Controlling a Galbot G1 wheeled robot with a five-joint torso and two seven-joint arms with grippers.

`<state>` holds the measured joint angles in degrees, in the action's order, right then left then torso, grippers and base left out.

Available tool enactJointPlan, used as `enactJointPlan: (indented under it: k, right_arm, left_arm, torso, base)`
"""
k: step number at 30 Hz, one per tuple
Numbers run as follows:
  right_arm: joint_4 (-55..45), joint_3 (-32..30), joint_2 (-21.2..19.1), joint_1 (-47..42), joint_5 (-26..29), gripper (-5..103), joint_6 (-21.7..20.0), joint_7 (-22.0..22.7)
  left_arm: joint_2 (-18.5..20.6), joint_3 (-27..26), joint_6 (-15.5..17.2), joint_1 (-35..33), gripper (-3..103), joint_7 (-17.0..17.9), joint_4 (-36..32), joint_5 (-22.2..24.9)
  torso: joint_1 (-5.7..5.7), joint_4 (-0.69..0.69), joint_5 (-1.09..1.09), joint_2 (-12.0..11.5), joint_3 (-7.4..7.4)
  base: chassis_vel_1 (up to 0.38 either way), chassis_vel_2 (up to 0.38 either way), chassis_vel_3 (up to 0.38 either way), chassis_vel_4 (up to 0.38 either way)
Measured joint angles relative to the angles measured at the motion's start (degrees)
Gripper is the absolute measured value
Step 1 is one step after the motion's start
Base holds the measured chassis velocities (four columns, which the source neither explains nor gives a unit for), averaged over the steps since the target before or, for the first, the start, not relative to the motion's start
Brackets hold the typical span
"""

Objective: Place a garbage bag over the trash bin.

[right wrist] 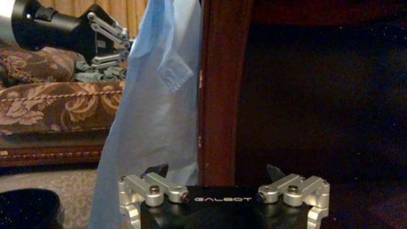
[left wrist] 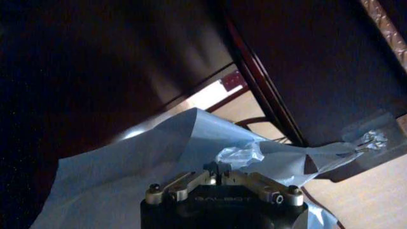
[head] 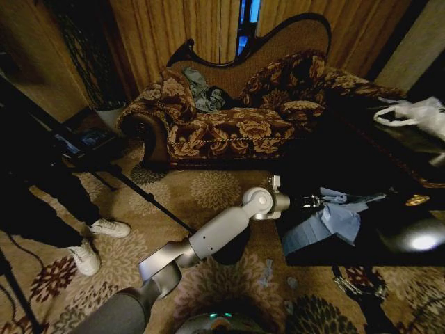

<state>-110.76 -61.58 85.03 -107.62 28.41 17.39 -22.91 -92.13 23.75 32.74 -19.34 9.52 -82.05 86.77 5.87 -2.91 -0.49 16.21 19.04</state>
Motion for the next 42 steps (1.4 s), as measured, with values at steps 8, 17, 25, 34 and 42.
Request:
enactJointPlan:
  k: [8, 17, 25, 34, 42]
  right_arm:
    - [0.8, 0.4, -0.4, 0.6, -0.3, 100, 0.0, 0.0]
    - [1.5, 0.3, -1.3, 1.2, -0.3, 100, -0.4, 0.0]
    - [2.4, 0.2, -2.3, 1.1, -0.3, 100, -0.3, -0.2]
    - [2.7, 0.3, -2.4, 1.2, -0.3, 100, -0.1, -0.2]
    - [2.5, 0.9, -1.9, 1.3, -1.2, 100, 0.1, -0.4]
  left_arm:
    - [0.0, -1.1, -0.5, -2.2, 0, 6.5, -3.0, 0.1]
    - [0.2, -1.5, -0.7, -4.1, 0, 9.8, -6.5, 0.1]
    - [5.5, -2.3, -1.1, -8.0, 0, 11.0, -11.5, -0.3]
    - [10.5, -3.2, -2.1, -9.4, 0, 12.1, -14.9, -0.4]
    - [15.1, -3.6, -3.0, -13.2, 0, 12.9, -20.5, -1.3]
  torso:
    - [0.0, 0.0, 0.0, 0.0, 0.0]
    - [0.0, -0.01, -0.01, 0.0, 0.0]
    - [0.0, 0.0, -0.01, 0.0, 0.0]
    - [0.0, 0.0, -0.01, 0.0, 0.0]
    - [0.0, -0.01, -0.01, 0.0, 0.0]
  base:
    - [0.0, 0.0, 0.0, 0.0]
    - [0.0, 0.0, 0.0, 0.0]
    - [0.0, 0.0, 0.0, 0.0]
    - [0.0, 0.0, 0.0, 0.0]
    - [0.0, 0.0, 0.0, 0.0]
